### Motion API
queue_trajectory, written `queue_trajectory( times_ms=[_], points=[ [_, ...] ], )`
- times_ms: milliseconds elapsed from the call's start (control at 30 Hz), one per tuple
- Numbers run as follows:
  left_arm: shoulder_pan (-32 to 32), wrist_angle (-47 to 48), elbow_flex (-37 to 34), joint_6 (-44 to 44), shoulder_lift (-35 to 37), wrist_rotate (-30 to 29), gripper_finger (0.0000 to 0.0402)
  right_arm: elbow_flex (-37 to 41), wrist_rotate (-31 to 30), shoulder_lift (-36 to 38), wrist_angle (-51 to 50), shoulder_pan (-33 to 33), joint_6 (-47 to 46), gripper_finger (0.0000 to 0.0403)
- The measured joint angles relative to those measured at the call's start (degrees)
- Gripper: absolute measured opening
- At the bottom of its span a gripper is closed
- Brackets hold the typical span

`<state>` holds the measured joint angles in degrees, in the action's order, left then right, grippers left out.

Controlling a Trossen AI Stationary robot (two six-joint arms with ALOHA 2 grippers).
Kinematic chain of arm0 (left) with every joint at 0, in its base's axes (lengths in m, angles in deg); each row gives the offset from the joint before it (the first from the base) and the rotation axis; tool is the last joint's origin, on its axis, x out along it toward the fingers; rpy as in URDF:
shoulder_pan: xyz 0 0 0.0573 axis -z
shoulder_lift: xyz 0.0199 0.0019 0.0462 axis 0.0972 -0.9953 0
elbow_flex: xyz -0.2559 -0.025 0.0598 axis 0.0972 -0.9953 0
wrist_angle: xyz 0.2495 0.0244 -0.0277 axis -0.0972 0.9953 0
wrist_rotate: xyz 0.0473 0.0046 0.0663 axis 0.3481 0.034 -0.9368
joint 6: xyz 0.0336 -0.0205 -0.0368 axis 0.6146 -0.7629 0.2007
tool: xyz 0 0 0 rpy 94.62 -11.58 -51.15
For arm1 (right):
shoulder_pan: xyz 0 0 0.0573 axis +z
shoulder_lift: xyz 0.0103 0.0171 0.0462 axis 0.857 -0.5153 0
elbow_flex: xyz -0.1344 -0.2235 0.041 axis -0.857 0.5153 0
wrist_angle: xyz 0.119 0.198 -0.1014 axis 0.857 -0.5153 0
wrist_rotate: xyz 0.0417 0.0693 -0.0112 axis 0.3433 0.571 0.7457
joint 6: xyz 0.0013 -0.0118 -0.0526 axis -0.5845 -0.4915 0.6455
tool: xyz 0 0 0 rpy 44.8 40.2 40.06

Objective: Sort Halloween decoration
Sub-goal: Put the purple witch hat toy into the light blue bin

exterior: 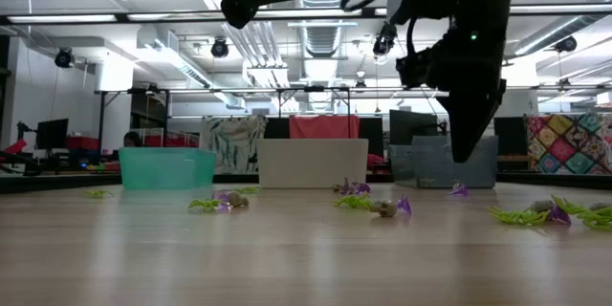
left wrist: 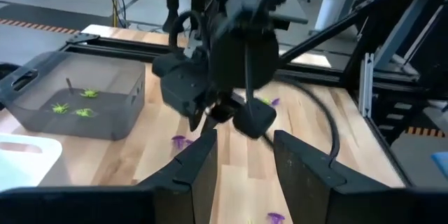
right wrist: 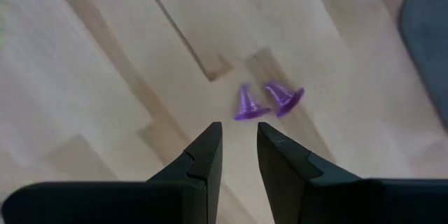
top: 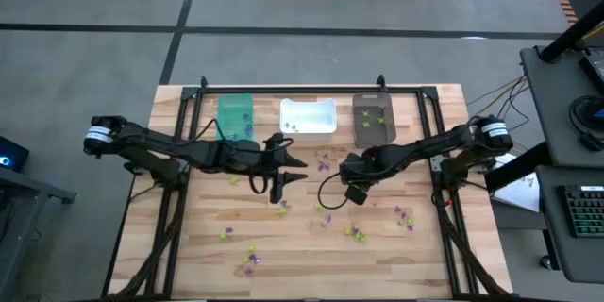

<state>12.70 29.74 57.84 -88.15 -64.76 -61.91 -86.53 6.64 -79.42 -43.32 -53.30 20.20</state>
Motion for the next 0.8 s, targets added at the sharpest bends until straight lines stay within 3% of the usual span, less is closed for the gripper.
queue_trajectory(
  times_ms=[400, 800],
  points=[
    [0.0, -0.7, 0.0, -0.5, -0.8, 0.0, 0.0123, -5.7, 0.2, -9.3, -3.1, -0.4, 4.2, 0.0082],
    [0.0, -0.7, 0.0, -0.6, -0.8, 0.0, 0.0123, -5.7, 0.1, -13.1, -3.1, -0.5, 6.8, 0.0082]
  ],
)
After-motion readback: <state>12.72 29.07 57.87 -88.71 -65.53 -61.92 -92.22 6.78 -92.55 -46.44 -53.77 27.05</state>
